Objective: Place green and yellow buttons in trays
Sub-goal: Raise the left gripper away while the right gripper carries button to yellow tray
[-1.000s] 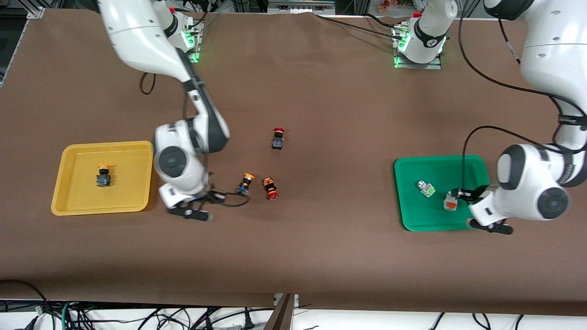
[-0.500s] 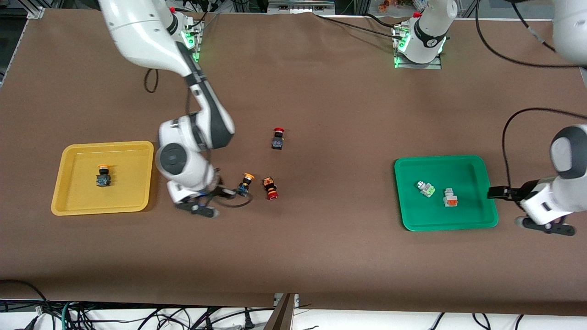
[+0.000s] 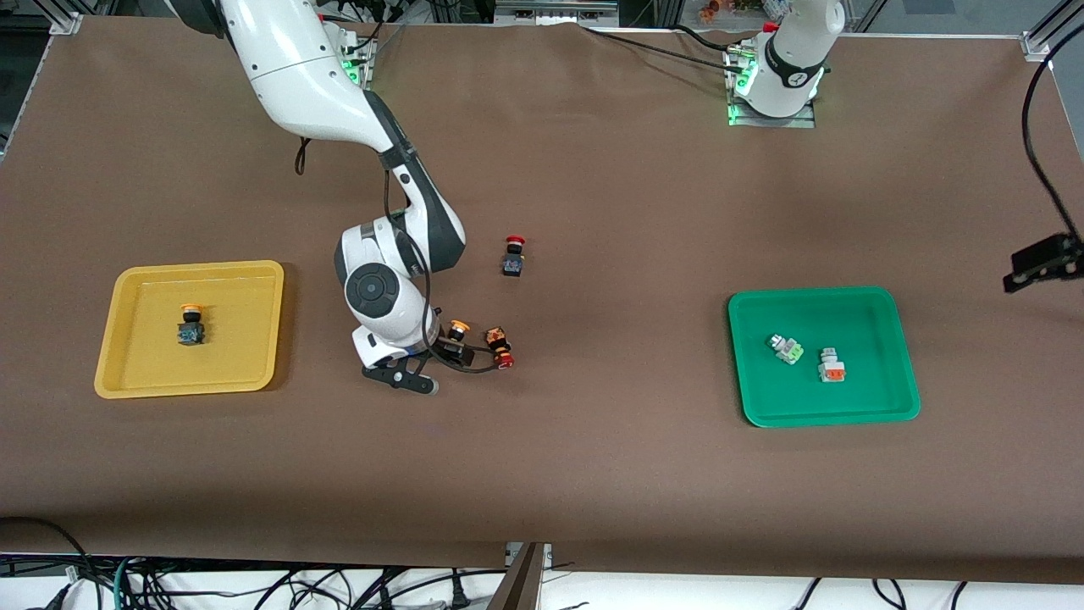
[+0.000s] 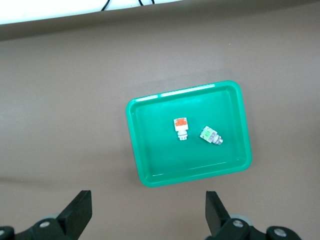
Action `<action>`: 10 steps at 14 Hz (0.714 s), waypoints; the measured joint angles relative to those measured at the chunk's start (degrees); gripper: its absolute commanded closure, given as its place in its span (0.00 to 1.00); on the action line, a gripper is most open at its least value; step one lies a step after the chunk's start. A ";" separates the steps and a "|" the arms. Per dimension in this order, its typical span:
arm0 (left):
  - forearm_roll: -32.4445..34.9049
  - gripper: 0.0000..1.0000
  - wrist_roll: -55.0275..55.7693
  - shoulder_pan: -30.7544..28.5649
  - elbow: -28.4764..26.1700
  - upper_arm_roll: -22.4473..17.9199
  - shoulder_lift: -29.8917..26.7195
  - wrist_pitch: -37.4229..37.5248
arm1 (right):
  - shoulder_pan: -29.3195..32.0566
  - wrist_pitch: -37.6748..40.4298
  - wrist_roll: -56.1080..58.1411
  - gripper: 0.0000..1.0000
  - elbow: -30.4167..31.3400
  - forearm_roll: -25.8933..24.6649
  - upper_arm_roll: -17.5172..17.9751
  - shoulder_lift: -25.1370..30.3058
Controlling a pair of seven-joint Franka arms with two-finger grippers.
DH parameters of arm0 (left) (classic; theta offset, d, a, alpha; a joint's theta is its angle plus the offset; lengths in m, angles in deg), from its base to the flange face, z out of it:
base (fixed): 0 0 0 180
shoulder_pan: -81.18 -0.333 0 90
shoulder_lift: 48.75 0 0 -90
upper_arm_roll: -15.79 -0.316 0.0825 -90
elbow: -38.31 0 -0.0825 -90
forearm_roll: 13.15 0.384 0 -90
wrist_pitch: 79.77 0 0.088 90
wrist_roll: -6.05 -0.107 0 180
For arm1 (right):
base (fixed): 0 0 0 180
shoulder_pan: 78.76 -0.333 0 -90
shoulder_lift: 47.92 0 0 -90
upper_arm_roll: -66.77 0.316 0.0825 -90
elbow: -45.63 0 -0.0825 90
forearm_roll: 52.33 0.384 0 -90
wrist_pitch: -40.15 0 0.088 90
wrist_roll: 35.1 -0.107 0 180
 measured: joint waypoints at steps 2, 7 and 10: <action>-0.04 0.00 0.06 -0.04 -0.91 -0.06 -0.41 0.01 | -0.03 0.12 0.01 0.74 0.07 0.00 0.03 -0.15; -0.50 0.00 2.57 -0.34 -1.54 -0.12 -0.58 4.52 | -0.43 0.11 0.04 0.95 0.45 -0.02 0.10 -0.52; -2.00 0.00 5.15 -0.33 -1.55 -0.10 -1.42 7.53 | -0.43 0.11 0.40 1.00 0.45 -0.02 0.10 -0.52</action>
